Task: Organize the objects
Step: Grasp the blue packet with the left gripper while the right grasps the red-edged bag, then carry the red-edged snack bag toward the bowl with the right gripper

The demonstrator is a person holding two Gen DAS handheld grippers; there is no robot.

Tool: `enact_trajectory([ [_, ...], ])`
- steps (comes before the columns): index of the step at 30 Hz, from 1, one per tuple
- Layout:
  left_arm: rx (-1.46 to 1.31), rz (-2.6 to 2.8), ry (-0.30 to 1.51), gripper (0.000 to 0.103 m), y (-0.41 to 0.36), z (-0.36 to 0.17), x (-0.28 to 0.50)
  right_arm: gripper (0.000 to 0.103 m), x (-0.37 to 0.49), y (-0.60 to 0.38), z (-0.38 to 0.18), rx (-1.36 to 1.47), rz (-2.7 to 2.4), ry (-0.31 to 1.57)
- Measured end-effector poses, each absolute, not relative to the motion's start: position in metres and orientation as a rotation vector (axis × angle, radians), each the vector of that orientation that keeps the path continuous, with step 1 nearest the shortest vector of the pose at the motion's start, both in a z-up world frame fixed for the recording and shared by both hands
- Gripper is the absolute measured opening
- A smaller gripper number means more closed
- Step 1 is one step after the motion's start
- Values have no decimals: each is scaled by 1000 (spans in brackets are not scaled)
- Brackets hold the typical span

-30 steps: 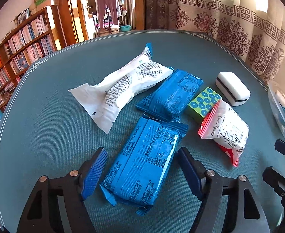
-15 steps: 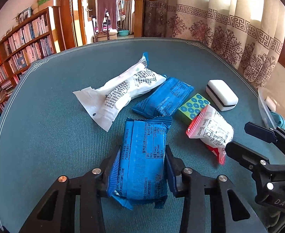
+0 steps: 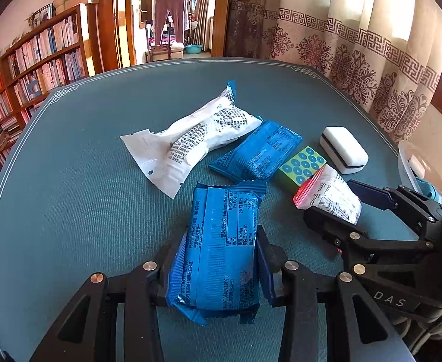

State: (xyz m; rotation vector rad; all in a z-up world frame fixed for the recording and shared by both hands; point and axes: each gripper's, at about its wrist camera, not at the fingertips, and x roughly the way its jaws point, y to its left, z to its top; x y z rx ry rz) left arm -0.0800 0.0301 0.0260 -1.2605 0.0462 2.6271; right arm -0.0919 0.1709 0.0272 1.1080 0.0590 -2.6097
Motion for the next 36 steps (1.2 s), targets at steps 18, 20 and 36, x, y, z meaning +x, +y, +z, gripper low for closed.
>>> enact_trajectory([
  [18,-1258,2605,59,44,36,24,-76,49,-71,178,23,1126,-2594,17],
  [20,-1258,2601,62,44,37,24,-75,49,-66,183,24,1124,-2601,0],
  [36,-1267,2572,88,44,53,22,-69,49,-26,234,57,1042,-2727,-123],
])
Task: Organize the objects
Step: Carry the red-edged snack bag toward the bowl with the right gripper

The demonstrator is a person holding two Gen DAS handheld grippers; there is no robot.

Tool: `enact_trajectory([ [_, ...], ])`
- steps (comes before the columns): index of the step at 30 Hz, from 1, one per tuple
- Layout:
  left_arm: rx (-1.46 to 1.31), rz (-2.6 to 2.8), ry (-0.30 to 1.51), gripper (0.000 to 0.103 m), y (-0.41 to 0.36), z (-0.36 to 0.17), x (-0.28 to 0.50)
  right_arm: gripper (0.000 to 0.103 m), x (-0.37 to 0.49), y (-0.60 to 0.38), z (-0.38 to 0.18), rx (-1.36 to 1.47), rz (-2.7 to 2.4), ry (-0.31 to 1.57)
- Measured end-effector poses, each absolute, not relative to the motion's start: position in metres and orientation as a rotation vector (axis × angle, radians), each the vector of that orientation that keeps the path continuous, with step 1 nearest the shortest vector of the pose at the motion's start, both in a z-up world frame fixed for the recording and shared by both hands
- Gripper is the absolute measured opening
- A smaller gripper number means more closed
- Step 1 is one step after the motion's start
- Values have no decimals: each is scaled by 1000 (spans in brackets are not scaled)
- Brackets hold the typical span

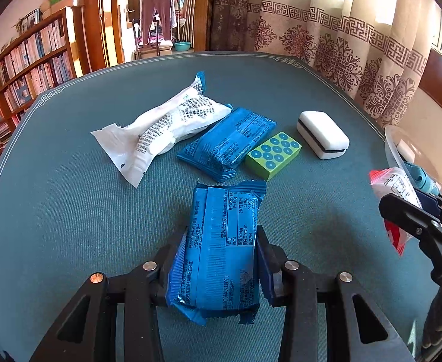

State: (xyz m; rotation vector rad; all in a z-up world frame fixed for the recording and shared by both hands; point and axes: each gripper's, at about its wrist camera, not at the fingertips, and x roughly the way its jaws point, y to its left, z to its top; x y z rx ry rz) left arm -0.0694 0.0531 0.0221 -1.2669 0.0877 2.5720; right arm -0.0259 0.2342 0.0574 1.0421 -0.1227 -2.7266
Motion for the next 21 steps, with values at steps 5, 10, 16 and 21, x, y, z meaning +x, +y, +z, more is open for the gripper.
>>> enact_trajectory([
  [5,-1267,2560,95,44,60,23,-65,49,-19,255,66,1023,-2779,-145],
  [10,-1275,2541,96,44,68,23,-62,49,-15,284,76,1004,-2849,-171],
  [16,-1277,2523,106,44,80,24,-57,49,-13,323,89,979,-2948,-209],
  [21,-1274,2504,117,44,90,26,-54,49,-16,351,97,959,-3026,-242],
])
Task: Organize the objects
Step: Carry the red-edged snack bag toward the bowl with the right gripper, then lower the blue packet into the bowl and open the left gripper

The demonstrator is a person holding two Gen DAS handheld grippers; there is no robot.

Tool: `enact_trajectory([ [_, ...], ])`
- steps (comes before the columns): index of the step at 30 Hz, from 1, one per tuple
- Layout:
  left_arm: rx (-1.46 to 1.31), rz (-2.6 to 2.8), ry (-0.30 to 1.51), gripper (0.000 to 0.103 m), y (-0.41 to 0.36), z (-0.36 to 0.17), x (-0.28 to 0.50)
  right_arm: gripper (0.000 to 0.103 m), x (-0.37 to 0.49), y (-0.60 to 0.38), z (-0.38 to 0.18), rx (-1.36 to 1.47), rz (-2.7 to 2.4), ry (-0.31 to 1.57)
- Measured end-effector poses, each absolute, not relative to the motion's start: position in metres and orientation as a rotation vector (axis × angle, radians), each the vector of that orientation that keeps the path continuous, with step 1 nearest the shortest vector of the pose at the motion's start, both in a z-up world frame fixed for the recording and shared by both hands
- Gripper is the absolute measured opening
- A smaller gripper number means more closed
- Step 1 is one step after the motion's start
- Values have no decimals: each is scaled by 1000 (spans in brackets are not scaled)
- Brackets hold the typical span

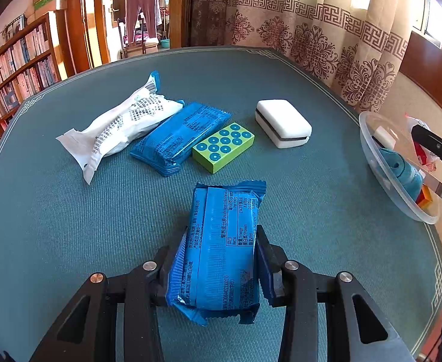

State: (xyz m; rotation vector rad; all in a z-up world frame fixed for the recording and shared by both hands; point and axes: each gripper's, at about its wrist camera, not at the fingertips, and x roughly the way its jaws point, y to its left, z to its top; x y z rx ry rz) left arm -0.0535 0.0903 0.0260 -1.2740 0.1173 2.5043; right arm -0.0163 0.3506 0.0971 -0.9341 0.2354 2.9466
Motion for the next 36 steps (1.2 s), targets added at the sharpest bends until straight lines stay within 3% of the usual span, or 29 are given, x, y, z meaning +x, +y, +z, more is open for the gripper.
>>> enact_trajectory([
  [15,-1273,2462,184,44,125,29,-47,49,-35,409,79,-923,2799,334],
  [19,-1264,2450,205,44,135,32,-46,59,-33,418,77,-915,2782,371],
  [36,-1150,2345,291,44,214,59,-51,59,24,413,88,-764,2834,306],
])
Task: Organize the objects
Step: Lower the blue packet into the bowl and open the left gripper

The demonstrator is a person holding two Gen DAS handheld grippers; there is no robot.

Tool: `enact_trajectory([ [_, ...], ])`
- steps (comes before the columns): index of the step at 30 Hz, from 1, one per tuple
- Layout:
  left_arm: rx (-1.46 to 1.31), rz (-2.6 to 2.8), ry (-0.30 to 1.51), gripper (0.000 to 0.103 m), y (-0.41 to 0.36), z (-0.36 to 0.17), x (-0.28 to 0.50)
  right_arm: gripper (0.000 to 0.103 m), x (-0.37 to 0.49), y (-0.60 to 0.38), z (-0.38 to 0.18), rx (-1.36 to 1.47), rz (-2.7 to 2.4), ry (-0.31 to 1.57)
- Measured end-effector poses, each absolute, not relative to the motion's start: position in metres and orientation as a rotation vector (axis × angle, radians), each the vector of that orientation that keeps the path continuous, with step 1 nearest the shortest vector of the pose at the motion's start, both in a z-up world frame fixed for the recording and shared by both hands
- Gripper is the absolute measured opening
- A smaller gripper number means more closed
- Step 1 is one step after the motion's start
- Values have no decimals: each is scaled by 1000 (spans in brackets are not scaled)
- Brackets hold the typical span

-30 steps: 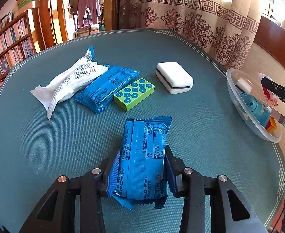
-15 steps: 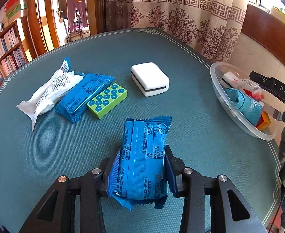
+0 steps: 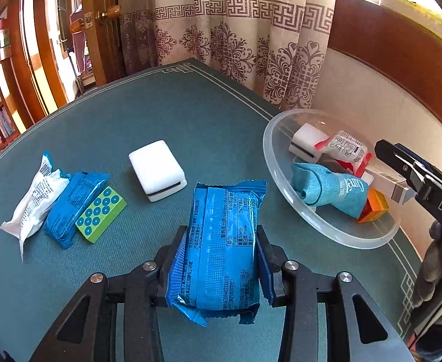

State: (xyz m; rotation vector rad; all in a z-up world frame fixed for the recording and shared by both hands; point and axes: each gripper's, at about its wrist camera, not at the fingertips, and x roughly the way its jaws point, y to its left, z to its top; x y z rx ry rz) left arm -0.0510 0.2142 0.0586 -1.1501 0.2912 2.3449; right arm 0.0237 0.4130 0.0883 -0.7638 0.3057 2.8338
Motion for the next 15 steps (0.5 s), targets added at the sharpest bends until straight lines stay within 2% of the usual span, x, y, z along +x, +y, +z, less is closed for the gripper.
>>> enact_trajectory([
  [15,-1113,2244,267,44,287,74,-78,59,31,432,84,-762,2830,360],
])
